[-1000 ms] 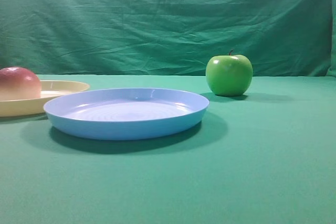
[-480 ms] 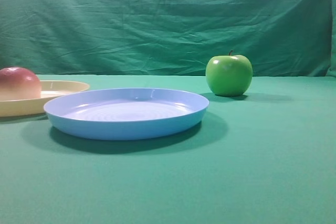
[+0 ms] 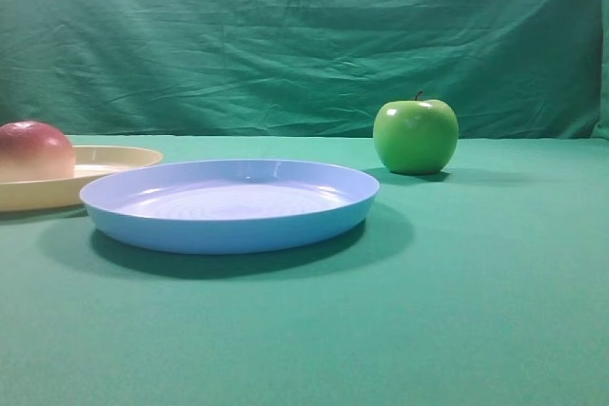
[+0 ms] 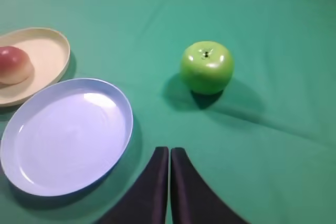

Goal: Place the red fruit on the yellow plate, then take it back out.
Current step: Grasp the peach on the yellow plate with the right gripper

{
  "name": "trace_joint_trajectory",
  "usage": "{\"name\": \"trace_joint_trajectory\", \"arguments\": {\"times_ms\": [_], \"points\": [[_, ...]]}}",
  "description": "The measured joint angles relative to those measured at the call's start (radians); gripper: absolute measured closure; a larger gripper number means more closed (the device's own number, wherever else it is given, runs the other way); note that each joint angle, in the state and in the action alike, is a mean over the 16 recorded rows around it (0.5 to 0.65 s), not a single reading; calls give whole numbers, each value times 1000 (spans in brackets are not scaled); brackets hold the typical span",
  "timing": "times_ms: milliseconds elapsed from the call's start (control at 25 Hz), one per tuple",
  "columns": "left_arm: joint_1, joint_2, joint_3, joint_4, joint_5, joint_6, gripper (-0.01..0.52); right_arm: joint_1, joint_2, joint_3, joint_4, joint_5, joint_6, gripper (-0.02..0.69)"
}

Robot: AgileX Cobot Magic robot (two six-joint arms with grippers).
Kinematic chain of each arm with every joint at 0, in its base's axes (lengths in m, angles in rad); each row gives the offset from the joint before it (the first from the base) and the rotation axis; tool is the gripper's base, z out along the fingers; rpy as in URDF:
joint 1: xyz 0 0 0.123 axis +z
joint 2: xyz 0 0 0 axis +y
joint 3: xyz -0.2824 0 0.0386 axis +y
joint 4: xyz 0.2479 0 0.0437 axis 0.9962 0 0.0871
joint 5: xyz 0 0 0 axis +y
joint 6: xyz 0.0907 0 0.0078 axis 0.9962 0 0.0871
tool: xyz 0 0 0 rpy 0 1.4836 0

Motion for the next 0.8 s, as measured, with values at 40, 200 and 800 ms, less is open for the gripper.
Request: {"name": "trace_joint_trajectory", "arguments": {"times_ms": [40, 200, 800], "points": [[0, 0, 0, 0, 0, 0, 514, 11, 32, -26, 5, 16, -6, 665], [0, 0, 0, 0, 0, 0, 514, 48, 155, -125, 34, 51, -30, 665], [0, 0, 0, 0, 0, 0, 514, 167, 505, -356, 154, -73, -244, 665]]}}
